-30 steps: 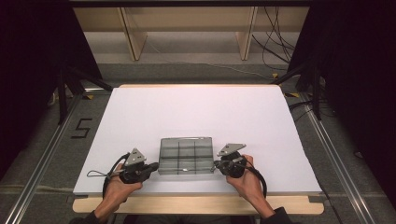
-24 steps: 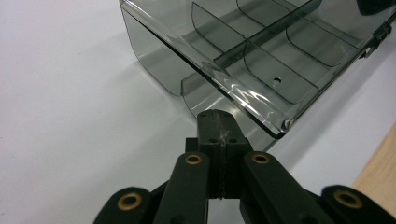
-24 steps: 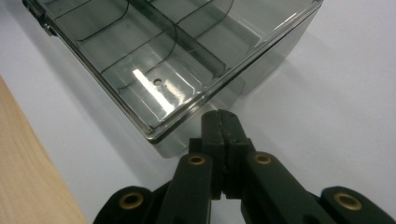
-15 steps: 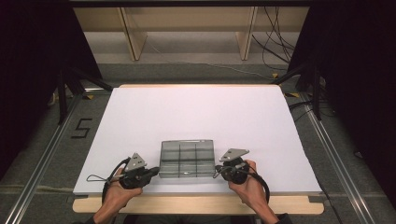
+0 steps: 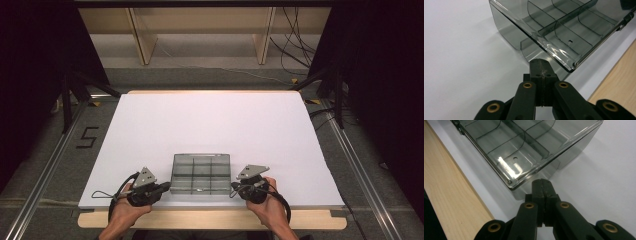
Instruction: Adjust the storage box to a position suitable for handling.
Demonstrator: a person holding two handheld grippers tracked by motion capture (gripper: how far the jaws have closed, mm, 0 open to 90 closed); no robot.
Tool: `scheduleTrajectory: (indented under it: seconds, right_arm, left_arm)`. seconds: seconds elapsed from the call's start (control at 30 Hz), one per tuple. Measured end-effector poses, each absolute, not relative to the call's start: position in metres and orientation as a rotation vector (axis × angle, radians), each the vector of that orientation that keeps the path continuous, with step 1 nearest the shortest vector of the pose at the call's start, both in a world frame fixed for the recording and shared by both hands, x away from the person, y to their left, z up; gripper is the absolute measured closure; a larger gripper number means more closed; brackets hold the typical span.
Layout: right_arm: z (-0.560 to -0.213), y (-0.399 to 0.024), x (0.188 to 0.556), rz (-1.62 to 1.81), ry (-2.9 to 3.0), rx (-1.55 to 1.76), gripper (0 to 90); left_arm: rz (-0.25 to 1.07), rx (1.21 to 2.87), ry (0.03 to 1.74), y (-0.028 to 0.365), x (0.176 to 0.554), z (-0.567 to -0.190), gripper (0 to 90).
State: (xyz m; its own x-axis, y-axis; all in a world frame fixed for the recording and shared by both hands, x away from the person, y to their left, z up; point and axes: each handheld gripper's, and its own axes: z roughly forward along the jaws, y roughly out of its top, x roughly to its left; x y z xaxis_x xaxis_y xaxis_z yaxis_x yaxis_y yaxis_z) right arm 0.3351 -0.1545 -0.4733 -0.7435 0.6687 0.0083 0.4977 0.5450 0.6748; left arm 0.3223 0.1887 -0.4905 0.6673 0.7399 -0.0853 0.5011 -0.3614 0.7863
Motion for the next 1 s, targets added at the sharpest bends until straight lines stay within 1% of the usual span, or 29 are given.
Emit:
scheduleTrajectory:
  seconds: [0.13, 0.3, 0.33, 0.43, 0.5, 0.53, 0.57, 0.63, 0.67, 0.83, 1.0]
  right_arm:
    - [-0.473, -0.156, 0.332, 0.991, 2.549, 0.965, 90.0]
    - [-0.472, -0.157, 0.329, 0.985, 2.557, 0.977, 90.0]
    - [-0.473, -0.156, 0.328, 1.002, 2.535, 0.996, 90.0]
    - [-0.473, -0.157, 0.327, 0.989, 2.551, 0.95, 90.0]
    - [-0.472, -0.157, 0.325, 0.983, 2.551, 0.98, 90.0]
    - [-0.473, -0.156, 0.325, 1.001, 2.536, 0.985, 90.0]
    - [-0.473, -0.157, 0.325, 0.99, 2.542, 0.978, 90.0]
    - [-0.473, -0.155, 0.324, 0.984, 2.53, 0.97, 90.0]
    - [-0.472, -0.156, 0.325, 0.961, 2.553, 0.902, 90.0]
    - [-0.472, -0.161, 0.325, 0.99, 2.529, 0.94, 90.0]
    - [-0.462, -0.17, 0.319, 1.025, 2.503, 0.965, 89.5]
  left_arm:
    - [0.348, 2.019, 0.977, 0.187, 0.319, -0.491, 89.5]
    - [0.352, 2.032, 0.957, 0.188, 0.316, -0.491, 89.5]
    - [0.357, 2.055, 0.944, 0.189, 0.317, -0.49, 89.5]
    - [0.357, 2.047, 0.943, 0.189, 0.316, -0.491, 89.5]
    - [0.356, 2.049, 0.939, 0.189, 0.317, -0.491, 89.4]
    - [0.351, 2.053, 0.939, 0.19, 0.317, -0.49, 89.5]
    - [0.33, 2.018, 0.96, 0.188, 0.318, -0.492, 89.4]
    - [0.289, 2.025, 0.977, 0.192, 0.321, -0.493, 89.2]
    - [0.28, 2.042, 0.996, 0.194, 0.322, -0.495, 82.0]
    - [0.285, 2.049, 0.982, 0.198, 0.324, -0.495, 81.3]
    - [0.292, 2.061, 0.966, 0.193, 0.321, -0.495, 81.0]
